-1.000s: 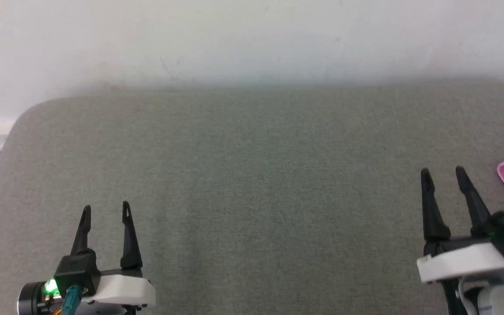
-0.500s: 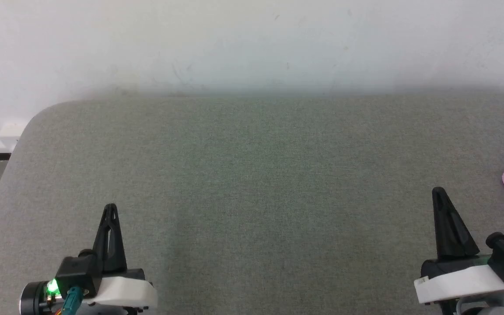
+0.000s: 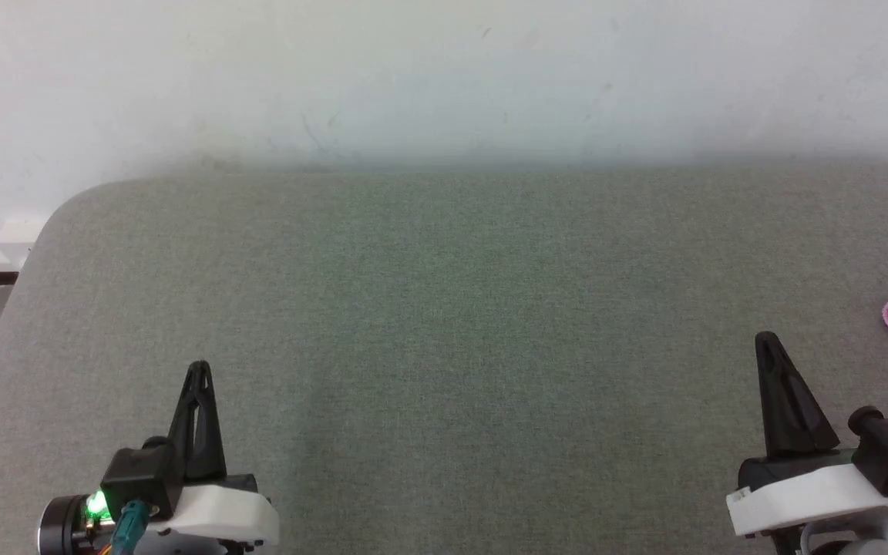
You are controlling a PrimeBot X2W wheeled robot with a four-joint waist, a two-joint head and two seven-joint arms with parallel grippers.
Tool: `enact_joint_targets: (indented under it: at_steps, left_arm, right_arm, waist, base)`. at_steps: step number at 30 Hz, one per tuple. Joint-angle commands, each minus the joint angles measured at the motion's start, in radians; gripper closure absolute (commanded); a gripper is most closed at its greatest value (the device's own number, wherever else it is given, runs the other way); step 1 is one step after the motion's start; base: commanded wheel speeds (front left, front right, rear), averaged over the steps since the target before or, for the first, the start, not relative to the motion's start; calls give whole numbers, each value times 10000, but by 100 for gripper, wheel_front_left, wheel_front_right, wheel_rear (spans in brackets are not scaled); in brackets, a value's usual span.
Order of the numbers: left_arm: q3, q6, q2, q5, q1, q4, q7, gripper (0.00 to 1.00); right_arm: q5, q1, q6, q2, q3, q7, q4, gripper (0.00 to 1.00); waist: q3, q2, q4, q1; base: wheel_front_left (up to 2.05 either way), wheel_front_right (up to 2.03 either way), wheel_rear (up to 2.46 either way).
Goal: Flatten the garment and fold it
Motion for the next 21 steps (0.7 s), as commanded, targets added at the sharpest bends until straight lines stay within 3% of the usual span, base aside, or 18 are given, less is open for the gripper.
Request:
enact_joint_targets:
  at_steps: [1,21]
  left_arm:
    - [-19,-68,-23,55,-71,-21,61,100]
    - [-68,-219,-58,124,-157,-48,470,100]
  right_arm:
    - [-111,-59,-2,9,26,64,-13,100]
    - [-379,-144,-3,20,102,473,-25,100]
  waist:
    - [-2,-1,-2,0]
    - [-37,-1,-33,0]
  base:
    - [0,0,0]
    - [0,0,0]
